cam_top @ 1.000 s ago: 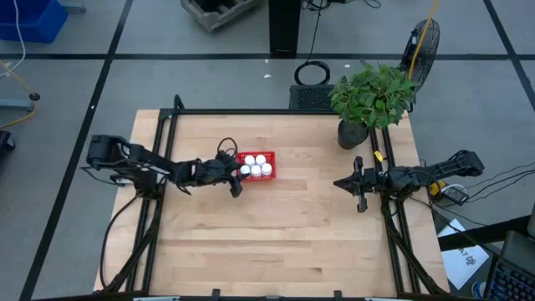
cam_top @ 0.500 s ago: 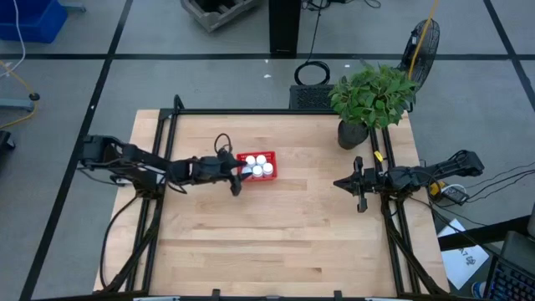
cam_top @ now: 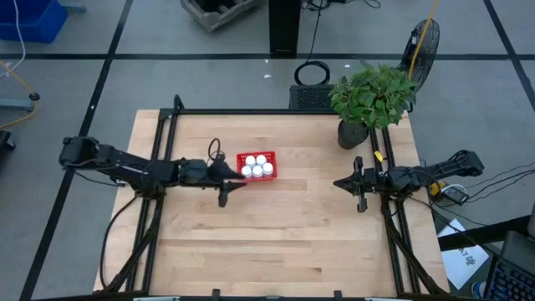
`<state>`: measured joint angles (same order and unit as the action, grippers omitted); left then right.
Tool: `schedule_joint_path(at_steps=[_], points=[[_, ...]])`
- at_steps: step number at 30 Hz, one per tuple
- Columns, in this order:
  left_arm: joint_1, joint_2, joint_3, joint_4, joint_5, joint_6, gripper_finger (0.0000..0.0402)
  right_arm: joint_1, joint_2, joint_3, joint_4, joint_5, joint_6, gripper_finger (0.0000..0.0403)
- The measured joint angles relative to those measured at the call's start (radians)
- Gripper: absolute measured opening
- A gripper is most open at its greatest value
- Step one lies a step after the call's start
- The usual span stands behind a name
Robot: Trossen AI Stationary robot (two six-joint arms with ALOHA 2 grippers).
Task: Pick and place pill bottles into a basket
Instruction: Return To Home Position
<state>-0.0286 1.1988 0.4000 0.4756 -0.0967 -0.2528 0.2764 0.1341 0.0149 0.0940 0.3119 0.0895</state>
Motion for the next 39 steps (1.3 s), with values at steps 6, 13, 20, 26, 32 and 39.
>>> schedule_joint_path(at_steps=[6,13,20,26,32,39], points=[[-0.116,-0.114,0.000,-0.178,-0.075,0.017,0.0014,0.000,0.000,0.000,0.000,0.000,0.000,0.0000],[-0.215,-0.269,-0.050,-0.218,-0.116,0.059,0.0020,0.000,0.000,0.000,0.000,0.000,0.000,0.0000],[-0.248,-0.484,-0.221,-0.118,-0.153,0.090,0.0012,0.000,0.000,0.000,0.002,0.000,-0.016,0.0000],[-0.249,-0.657,-0.309,-0.107,-0.114,0.122,0.0024,0.000,0.000,0.000,0.004,0.000,-0.092,0.0000],[-0.248,-0.821,-0.354,-0.197,-0.132,0.147,0.0006,0.000,0.000,0.005,0.045,0.000,-0.043,0.0000],[-0.249,-0.993,-0.357,-0.322,-0.083,0.156,0.0023,0.000,-0.012,0.056,0.024,-0.055,0.030,0.0000]])
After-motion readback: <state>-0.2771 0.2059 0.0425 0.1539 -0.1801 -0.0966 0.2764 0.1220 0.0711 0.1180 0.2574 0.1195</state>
